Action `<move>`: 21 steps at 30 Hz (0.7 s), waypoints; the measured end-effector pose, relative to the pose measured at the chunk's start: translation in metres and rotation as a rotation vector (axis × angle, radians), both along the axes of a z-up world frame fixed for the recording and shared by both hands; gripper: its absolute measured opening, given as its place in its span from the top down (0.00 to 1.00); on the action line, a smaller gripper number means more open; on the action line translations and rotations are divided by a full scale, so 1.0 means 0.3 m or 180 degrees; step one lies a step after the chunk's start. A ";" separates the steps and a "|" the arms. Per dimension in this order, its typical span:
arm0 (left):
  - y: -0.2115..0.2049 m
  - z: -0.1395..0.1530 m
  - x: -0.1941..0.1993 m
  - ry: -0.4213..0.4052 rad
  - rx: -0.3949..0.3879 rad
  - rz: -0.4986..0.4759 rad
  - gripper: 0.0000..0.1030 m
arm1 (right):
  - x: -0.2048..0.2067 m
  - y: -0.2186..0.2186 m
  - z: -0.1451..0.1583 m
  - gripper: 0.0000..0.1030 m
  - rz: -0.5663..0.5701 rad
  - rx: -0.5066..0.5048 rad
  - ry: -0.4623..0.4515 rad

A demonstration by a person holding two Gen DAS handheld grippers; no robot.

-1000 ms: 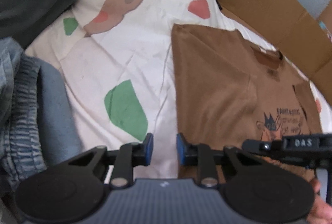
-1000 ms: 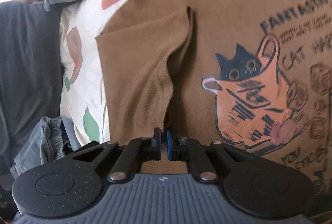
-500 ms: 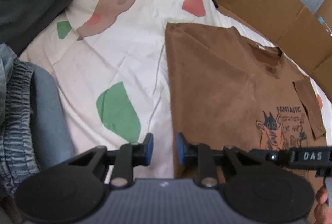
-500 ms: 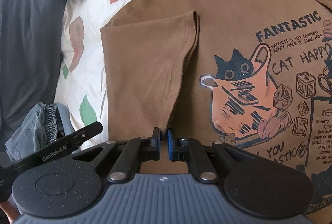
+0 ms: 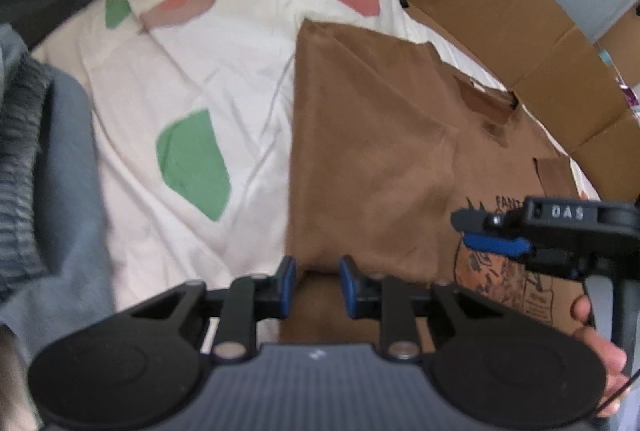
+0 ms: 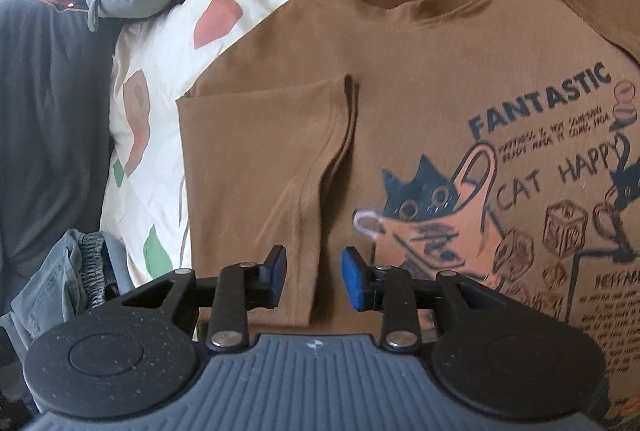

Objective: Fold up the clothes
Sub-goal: 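Open and re-close the right tool on the folded side edge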

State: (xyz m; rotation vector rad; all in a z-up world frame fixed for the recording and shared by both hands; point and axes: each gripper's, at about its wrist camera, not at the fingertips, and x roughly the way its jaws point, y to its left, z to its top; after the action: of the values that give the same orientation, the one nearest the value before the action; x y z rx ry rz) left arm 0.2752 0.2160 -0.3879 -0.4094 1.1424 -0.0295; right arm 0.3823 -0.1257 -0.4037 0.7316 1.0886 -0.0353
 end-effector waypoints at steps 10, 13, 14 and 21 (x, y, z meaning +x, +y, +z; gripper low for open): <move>-0.065 -0.096 0.011 0.0123 -0.0524 0.0213 0.70 | 0.098 -0.107 -0.056 0.68 -0.0067 0.0000 -0.0059; -0.080 -0.125 0.017 0.0165 -0.0695 0.0242 0.70 | 0.126 -0.117 -0.068 0.68 -0.0062 -0.0009 -0.0082; -0.088 -0.133 0.020 0.0169 -0.0720 0.0234 0.68 | 0.134 -0.121 -0.071 0.68 -0.0062 -0.0012 -0.0089; -0.119 -0.159 0.026 0.0106 -0.0862 0.0350 0.66 | 0.189 -0.137 -0.088 0.68 0.0008 0.0004 -0.0113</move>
State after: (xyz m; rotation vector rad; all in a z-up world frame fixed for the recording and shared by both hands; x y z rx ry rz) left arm 0.2830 0.1801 -0.4354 -0.7150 1.1509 -0.0821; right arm 0.4390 -0.1666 -0.4301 0.7295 1.0559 -0.0195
